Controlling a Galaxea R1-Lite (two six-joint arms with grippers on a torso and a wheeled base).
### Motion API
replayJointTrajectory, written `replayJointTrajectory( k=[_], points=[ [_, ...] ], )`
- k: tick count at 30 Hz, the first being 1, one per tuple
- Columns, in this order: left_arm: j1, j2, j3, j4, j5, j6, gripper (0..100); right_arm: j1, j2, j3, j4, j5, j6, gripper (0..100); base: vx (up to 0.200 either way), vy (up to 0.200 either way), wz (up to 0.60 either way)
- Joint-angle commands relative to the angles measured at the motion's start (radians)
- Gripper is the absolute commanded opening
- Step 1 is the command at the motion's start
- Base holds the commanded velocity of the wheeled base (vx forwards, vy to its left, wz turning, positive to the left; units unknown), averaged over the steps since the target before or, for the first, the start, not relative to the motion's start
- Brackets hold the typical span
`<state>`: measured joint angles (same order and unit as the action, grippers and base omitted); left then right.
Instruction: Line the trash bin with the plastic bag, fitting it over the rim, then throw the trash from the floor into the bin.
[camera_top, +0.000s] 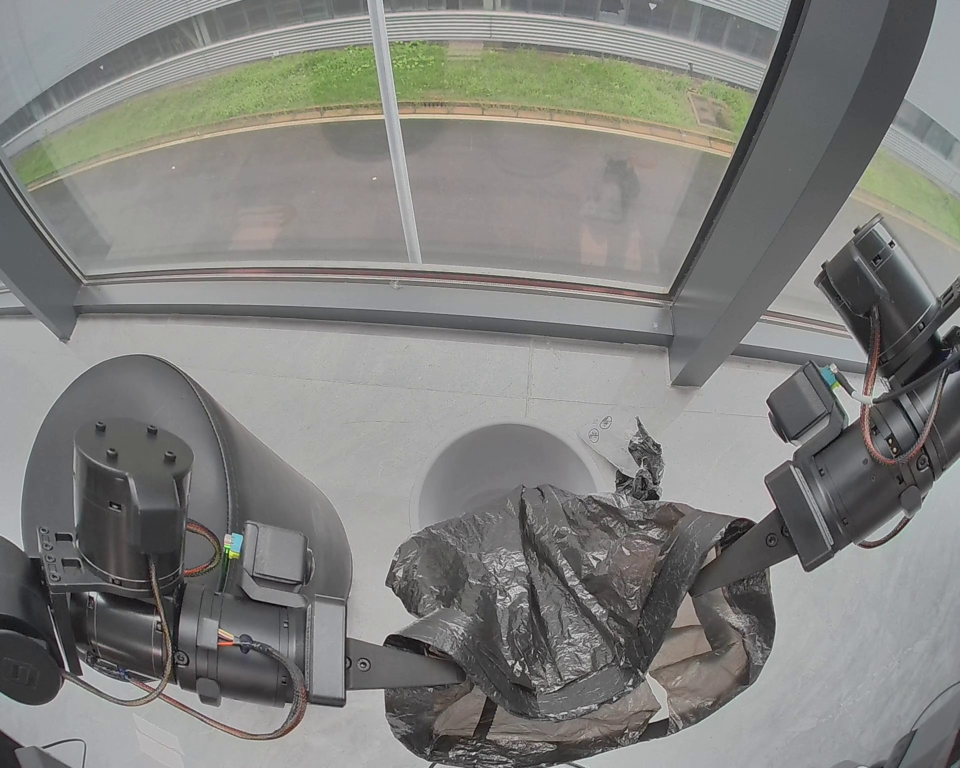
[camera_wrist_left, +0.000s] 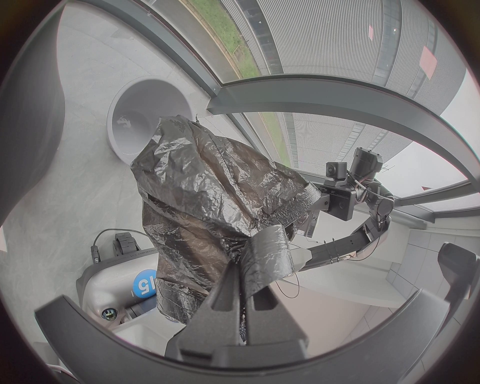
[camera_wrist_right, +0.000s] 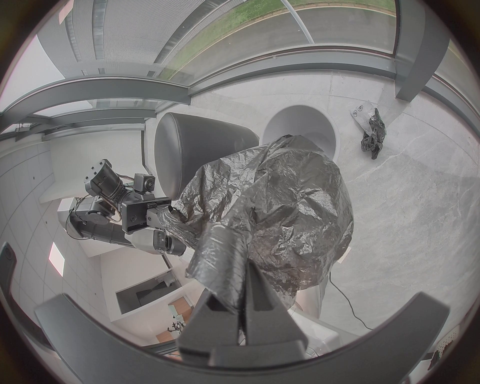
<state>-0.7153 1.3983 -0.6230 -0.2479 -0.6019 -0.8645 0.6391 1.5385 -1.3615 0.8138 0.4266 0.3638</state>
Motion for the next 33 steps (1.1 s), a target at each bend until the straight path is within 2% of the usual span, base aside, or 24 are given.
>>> replayJointTrajectory(
  k=[1, 5, 10, 21, 27, 33],
  points=[
    [0.027, 0.080, -0.001, -0.044, -0.004, -0.001, 0, -0.004, 0.034, 0.009, -0.030, -0.002, 0.000, 0, 0.000, 0.000, 0.00],
    [0.037, 0.128, 0.003, -0.099, -0.004, -0.001, 0, -0.013, 0.051, 0.025, -0.068, 0.000, 0.000, 0, 0.000, 0.000, 0.00],
    [0.066, 0.189, -0.003, -0.143, -0.045, -0.001, 0, -0.042, 0.097, 0.027, -0.117, 0.001, 0.000, 0, 0.000, 0.000, 0.00],
    [0.099, 0.202, -0.011, -0.148, -0.050, -0.001, 0, -0.049, 0.186, 0.027, -0.211, 0.000, 0.000, 0, 0.000, 0.000, 0.00],
    [0.154, 0.246, -0.069, -0.149, -0.056, 0.001, 0, -0.073, 0.235, 0.007, -0.323, -0.003, 0.000, 0, 0.000, 0.000, 0.00],
    [0.177, 0.330, -0.144, -0.151, -0.056, 0.002, 0, -0.099, 0.298, -0.051, -0.335, -0.003, 0.004, 0, 0.000, 0.000, 0.00]
  ],
)
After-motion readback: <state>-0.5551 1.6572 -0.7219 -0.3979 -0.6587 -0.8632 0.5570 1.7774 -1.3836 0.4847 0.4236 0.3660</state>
